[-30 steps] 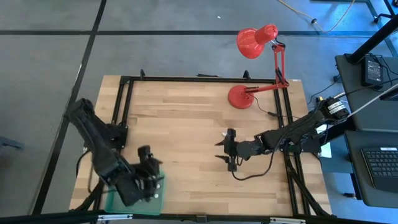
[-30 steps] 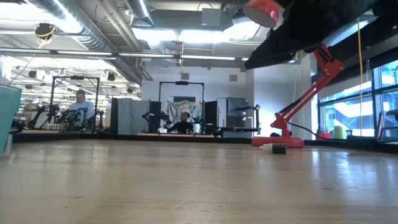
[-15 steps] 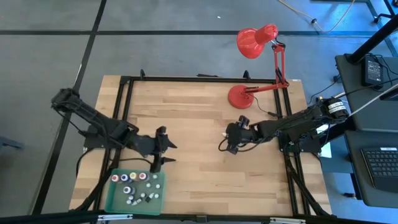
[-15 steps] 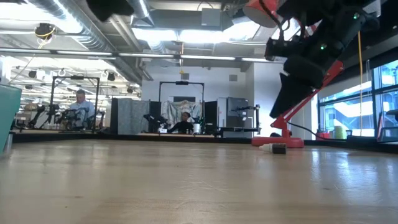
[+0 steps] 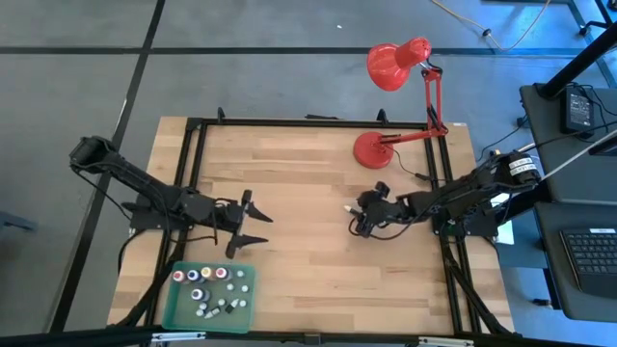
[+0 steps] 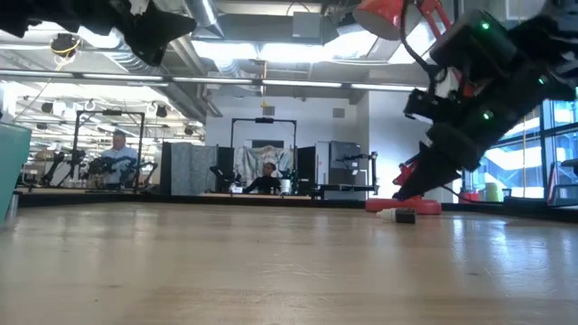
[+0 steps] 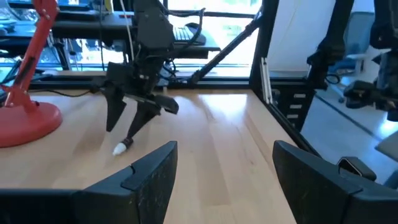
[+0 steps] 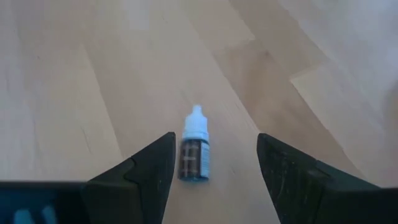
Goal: Pick & Place food coloring
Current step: Put the brown food coloring into the blue bin
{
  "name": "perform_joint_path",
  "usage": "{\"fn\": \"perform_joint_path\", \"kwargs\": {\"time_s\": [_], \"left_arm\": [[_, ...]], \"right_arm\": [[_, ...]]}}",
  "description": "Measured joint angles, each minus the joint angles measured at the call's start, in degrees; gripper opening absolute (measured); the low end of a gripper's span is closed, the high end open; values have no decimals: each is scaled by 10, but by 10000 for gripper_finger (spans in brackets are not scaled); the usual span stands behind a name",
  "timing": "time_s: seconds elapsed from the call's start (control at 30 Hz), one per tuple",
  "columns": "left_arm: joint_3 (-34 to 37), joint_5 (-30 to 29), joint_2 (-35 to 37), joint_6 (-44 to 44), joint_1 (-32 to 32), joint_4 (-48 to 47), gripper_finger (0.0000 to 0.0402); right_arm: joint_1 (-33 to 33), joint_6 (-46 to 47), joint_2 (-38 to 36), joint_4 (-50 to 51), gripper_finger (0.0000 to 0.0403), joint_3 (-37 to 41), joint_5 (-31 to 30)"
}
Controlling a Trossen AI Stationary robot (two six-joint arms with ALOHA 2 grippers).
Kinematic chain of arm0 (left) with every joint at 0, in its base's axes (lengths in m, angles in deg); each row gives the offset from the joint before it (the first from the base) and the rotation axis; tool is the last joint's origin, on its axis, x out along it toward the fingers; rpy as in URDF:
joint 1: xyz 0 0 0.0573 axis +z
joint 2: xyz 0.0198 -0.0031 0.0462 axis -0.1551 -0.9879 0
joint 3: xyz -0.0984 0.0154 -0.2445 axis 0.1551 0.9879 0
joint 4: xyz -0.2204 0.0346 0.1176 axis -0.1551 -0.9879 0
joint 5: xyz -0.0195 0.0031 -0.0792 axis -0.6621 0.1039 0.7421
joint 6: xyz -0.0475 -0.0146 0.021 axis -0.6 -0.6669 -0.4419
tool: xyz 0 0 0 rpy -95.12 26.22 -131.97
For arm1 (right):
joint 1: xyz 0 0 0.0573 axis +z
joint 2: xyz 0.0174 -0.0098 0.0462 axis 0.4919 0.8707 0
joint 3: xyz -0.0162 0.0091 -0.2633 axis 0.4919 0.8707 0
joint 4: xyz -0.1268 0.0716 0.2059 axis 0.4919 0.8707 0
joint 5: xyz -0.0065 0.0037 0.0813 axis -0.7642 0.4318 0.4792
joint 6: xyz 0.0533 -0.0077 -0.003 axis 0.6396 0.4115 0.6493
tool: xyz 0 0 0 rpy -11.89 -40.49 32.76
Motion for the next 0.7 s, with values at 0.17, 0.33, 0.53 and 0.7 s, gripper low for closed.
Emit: {"fn": "perform_joint_path", "kwargs": {"time_s": [0.17, 0.33, 0.53, 0.7], "left_arm": [[2, 5, 0, 0, 0, -4, 255], [2, 6, 0, 0, 0, -6, 254], [2, 7, 0, -1, 0, -6, 254], [2, 7, 0, -1, 0, -6, 254]], "right_arm": [[8, -2, 0, -65, 227, 41, -4], [34, 10, 0, -84, 227, 58, -45], [58, 10, 0, -136, 227, 78, -77], [67, 10, 1, -170, 227, 95, -100]]}}
